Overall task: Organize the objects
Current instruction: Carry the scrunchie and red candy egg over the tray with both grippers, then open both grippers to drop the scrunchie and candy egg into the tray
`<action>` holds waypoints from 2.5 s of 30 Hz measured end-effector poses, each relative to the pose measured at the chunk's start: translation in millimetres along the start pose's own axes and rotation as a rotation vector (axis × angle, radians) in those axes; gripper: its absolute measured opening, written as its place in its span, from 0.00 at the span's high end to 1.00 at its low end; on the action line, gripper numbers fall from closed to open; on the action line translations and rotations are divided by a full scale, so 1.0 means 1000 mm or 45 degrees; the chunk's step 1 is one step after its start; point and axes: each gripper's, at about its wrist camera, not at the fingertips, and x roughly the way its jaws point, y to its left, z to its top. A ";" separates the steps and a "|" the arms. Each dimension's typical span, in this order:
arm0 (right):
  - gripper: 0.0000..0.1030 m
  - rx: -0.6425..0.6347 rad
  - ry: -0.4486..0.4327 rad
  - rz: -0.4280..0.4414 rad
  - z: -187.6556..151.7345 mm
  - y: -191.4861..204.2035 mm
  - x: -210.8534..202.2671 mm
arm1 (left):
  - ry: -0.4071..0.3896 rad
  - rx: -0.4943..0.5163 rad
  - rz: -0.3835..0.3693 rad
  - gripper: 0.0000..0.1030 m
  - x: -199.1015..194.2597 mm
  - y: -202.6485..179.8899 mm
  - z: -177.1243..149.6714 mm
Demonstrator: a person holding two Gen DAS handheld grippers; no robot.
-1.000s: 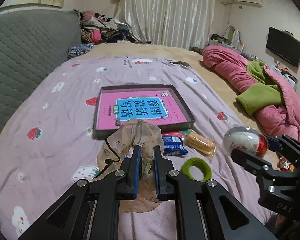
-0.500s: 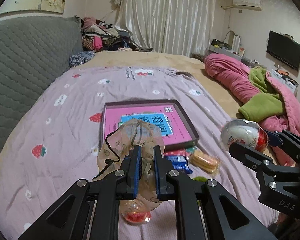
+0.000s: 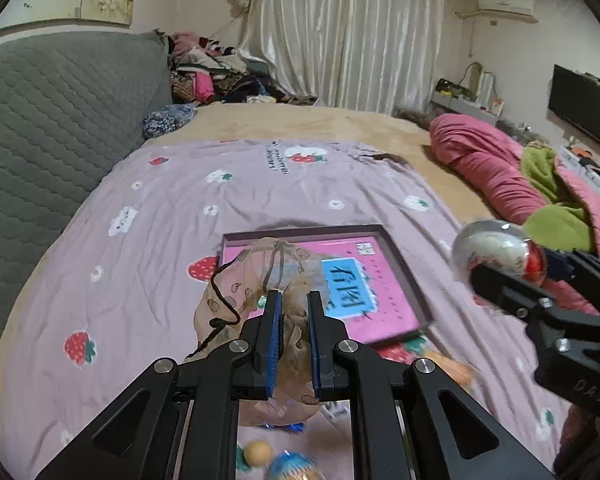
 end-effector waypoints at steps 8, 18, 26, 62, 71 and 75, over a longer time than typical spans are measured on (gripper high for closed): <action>0.44 0.001 0.055 -0.026 0.016 -0.019 0.061 | 0.058 0.004 0.017 0.88 0.070 0.012 0.022; 0.44 0.040 0.124 -0.054 0.025 -0.043 0.142 | 0.142 0.021 0.007 0.88 0.158 0.015 0.028; 0.44 0.114 0.263 -0.014 0.024 -0.058 0.216 | 0.256 -0.060 -0.030 0.87 0.231 0.023 0.039; 0.15 0.149 0.429 -0.161 0.006 -0.083 0.285 | 0.367 -0.003 0.085 0.24 0.294 0.031 0.024; 0.07 0.160 0.375 -0.125 0.011 -0.079 0.233 | 0.318 -0.070 0.120 0.11 0.242 0.043 0.025; 0.05 0.127 0.358 -0.116 0.012 -0.070 0.199 | 0.278 -0.127 0.108 0.00 0.210 0.051 0.024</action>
